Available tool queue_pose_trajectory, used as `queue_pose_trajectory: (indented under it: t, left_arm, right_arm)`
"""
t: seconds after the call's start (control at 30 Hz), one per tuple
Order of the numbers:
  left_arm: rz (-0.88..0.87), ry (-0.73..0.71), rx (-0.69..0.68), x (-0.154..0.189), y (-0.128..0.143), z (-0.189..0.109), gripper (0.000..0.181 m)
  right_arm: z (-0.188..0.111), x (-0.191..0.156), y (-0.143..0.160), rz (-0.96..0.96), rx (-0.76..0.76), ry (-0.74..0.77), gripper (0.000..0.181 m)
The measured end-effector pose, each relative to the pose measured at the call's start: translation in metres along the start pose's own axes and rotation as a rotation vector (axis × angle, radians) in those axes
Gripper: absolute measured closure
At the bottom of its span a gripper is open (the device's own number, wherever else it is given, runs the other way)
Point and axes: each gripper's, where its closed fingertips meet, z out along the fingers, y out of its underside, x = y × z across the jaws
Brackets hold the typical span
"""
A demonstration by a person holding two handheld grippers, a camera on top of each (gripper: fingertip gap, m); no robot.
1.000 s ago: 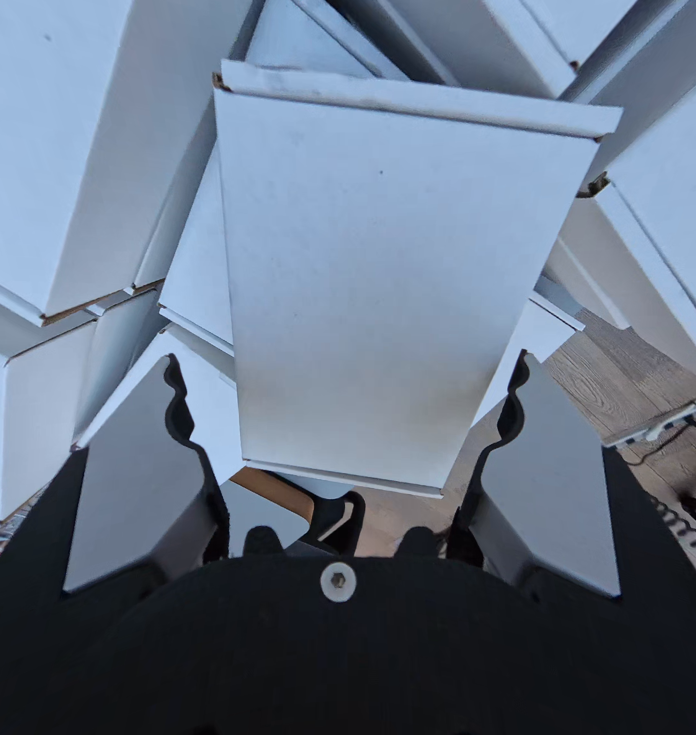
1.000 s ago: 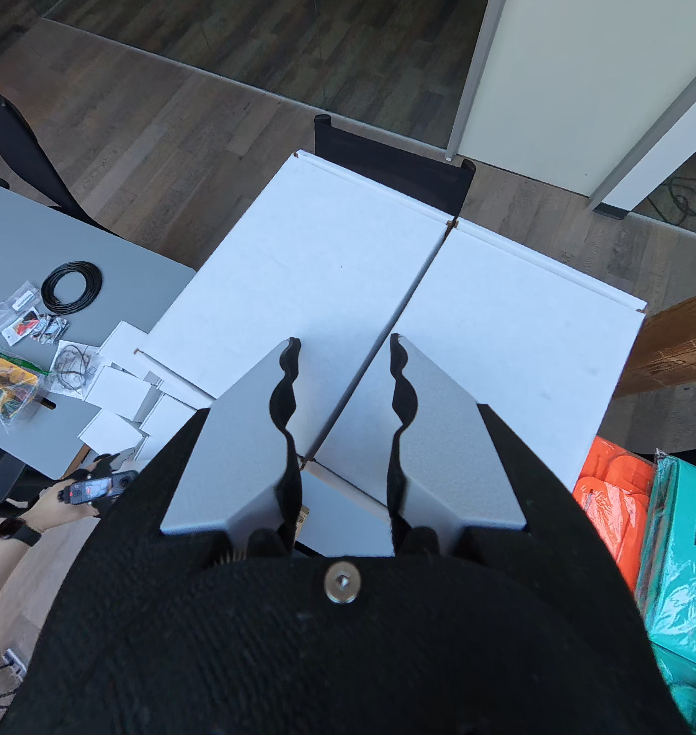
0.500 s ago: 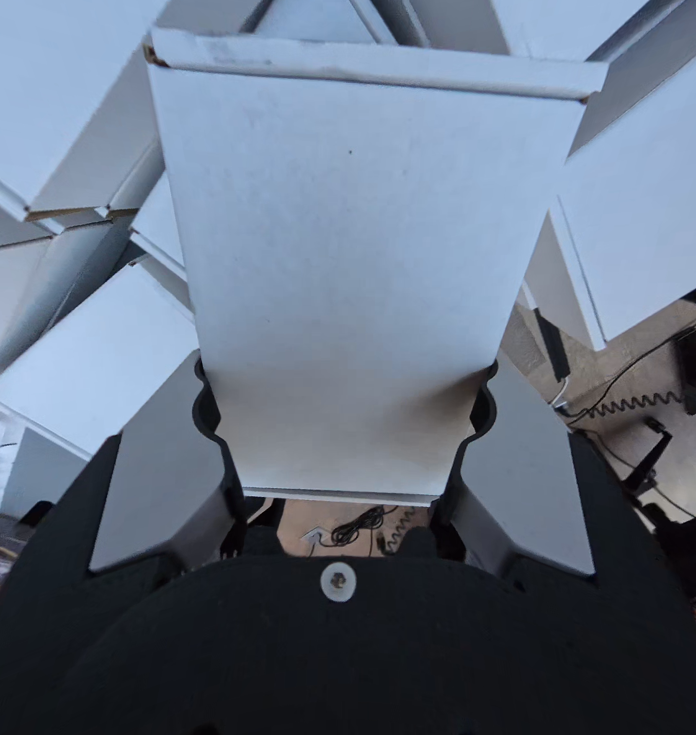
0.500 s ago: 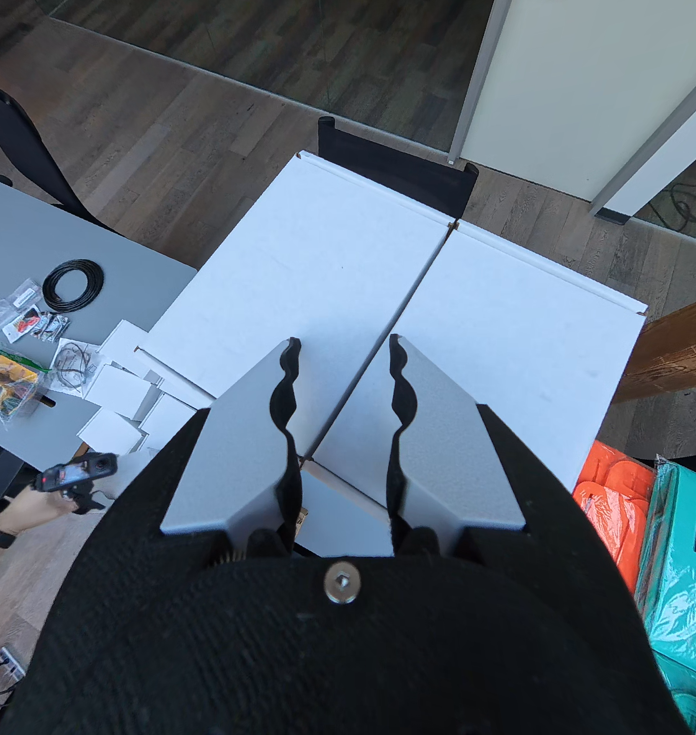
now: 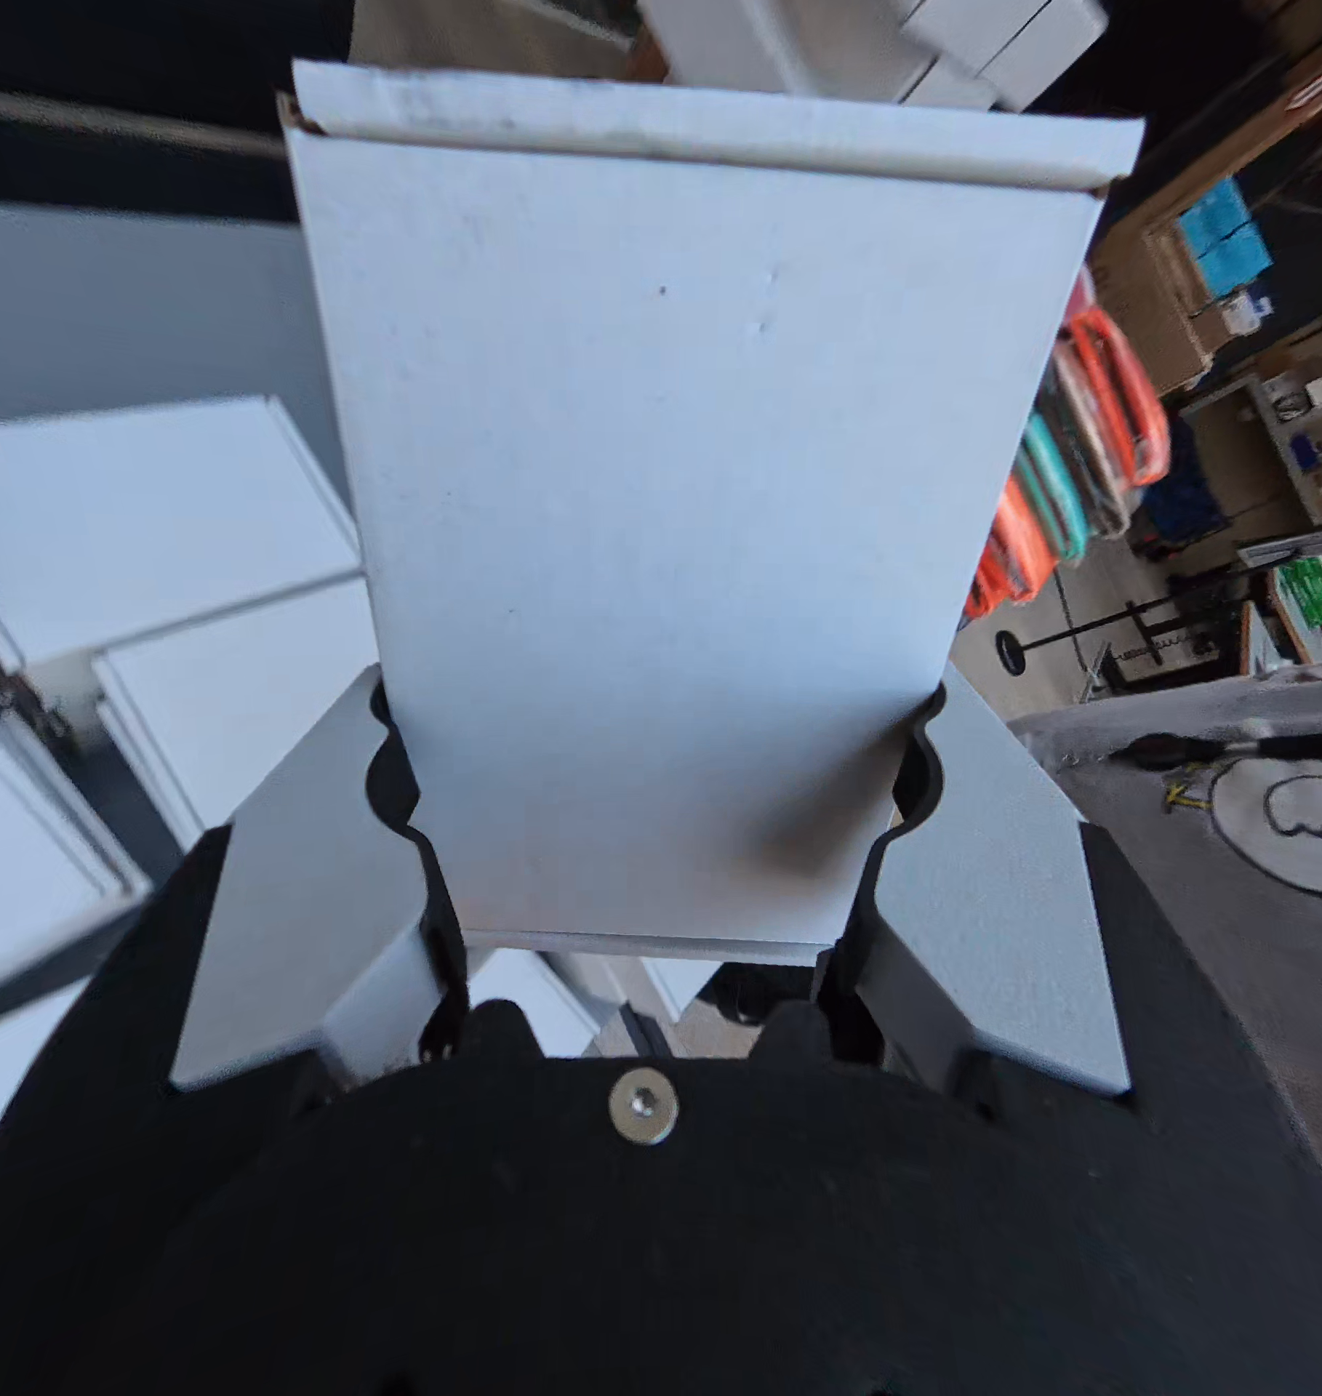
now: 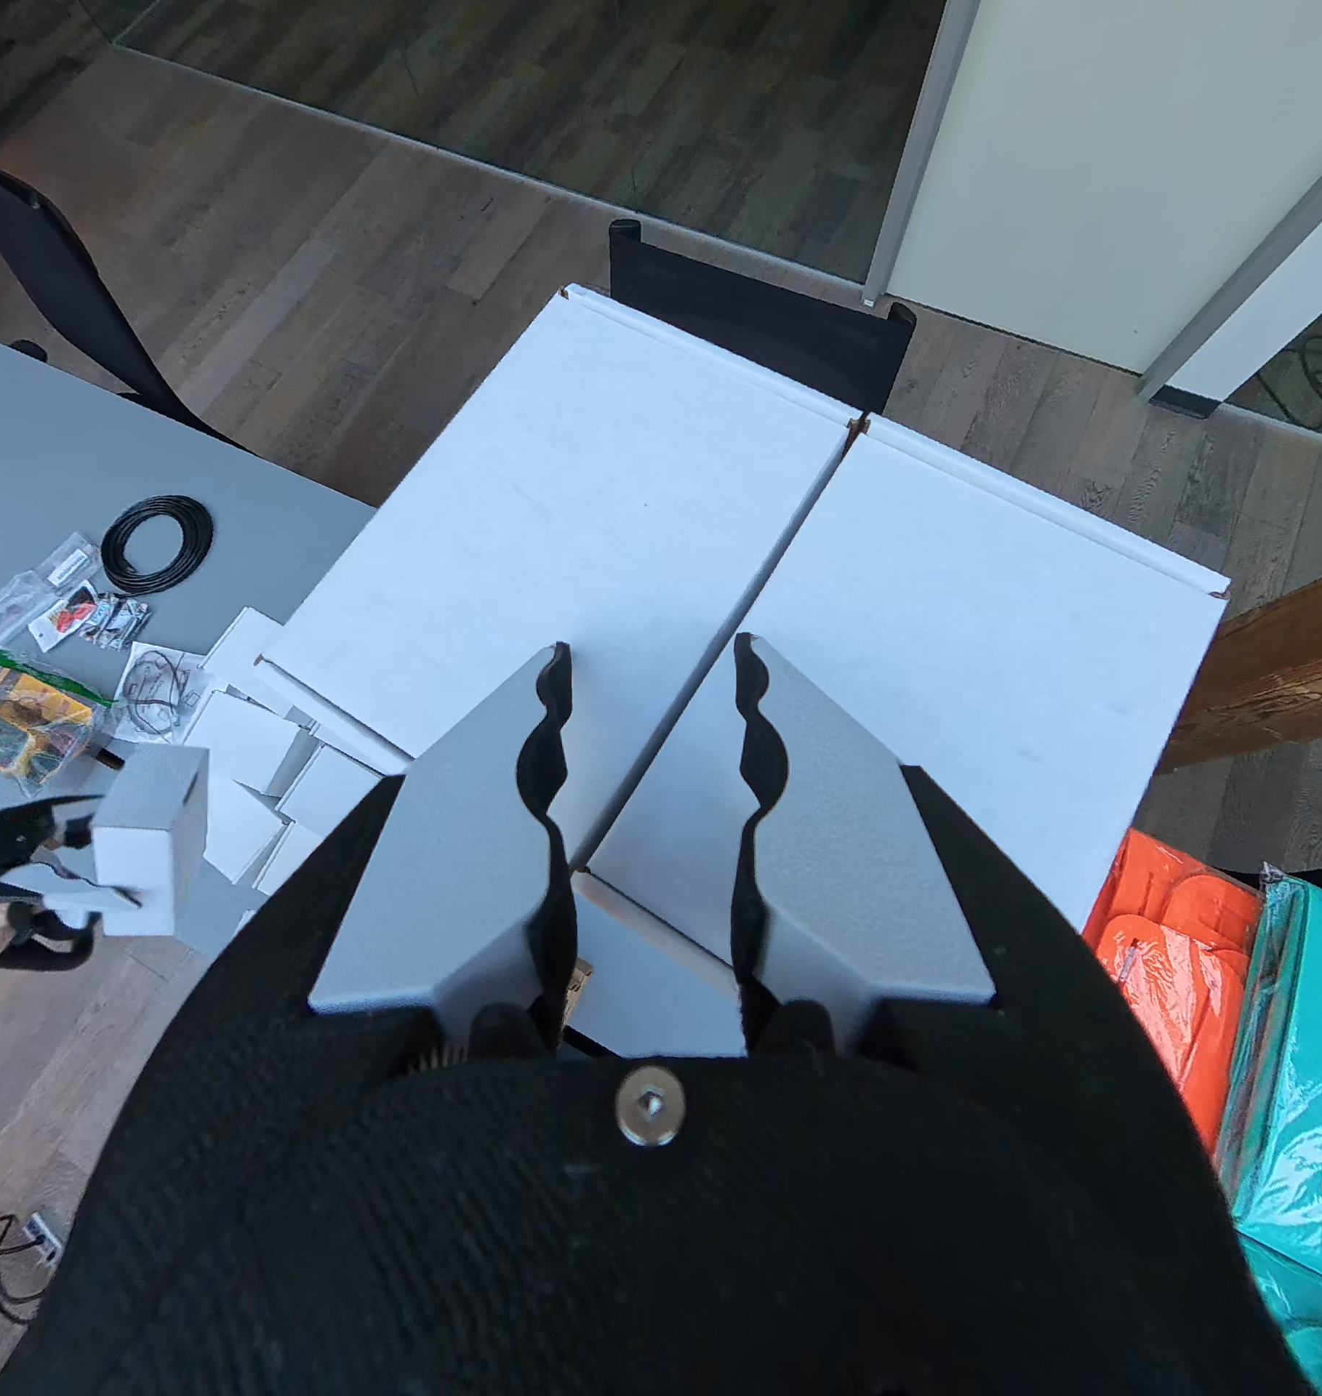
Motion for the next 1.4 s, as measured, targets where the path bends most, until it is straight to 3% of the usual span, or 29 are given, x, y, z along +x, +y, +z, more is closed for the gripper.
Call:
queue_pose_trajectory:
  t: [0.1, 0.23, 0.4, 0.5, 0.6, 0.7, 0.83, 1.03, 1.13, 1.4]
  left_arm:
    - [0.121, 0.113, 0.114, 0.052, -0.09, -0.005, 0.051]
    - [0.319, 0.248, 0.268, 0.147, -0.238, -0.019, 0.051]
    - [0.52, 0.238, 0.286, 0.257, -0.401, -0.002, 0.051]
    - [0.532, 0.234, 0.243, 0.31, -0.474, 0.03, 0.051]
    - [0.535, 0.188, 0.18, 0.345, -0.522, 0.07, 0.051]
    - [0.522, 0.156, 0.106, 0.366, -0.549, 0.11, 0.051]
    - [0.55, 0.031, -0.037, 0.366, -0.563, 0.157, 0.051]
    - [0.745, -0.174, -0.314, 0.358, -0.555, 0.203, 0.051]
    - [0.807, -0.16, -0.425, 0.367, -0.54, 0.221, 0.052]
    - [0.837, -0.149, -0.416, 0.374, -0.541, 0.239, 0.049]
  right_arm:
    - [0.0, -0.002, 0.0, -0.005, 0.003, -0.001, 0.138]
    - [0.0, -0.004, 0.0, -0.007, 0.004, 0.003, 0.138]
    - [0.001, -0.006, 0.0, -0.007, 0.007, 0.007, 0.138]
    - [0.002, -0.007, -0.002, 0.002, 0.012, 0.003, 0.138]
    - [0.003, -0.01, -0.003, 0.0, 0.015, -0.003, 0.139]
    - [0.004, -0.01, -0.003, -0.005, 0.026, -0.006, 0.139]
    - [0.004, -0.01, -0.004, -0.007, 0.028, -0.005, 0.139]
    - [0.005, -0.009, -0.005, -0.008, 0.029, -0.01, 0.141]
    - [0.005, -0.011, -0.004, -0.019, 0.023, -0.011, 0.141]
    - [0.001, 0.001, -0.002, 0.015, 0.037, -0.022, 0.141]
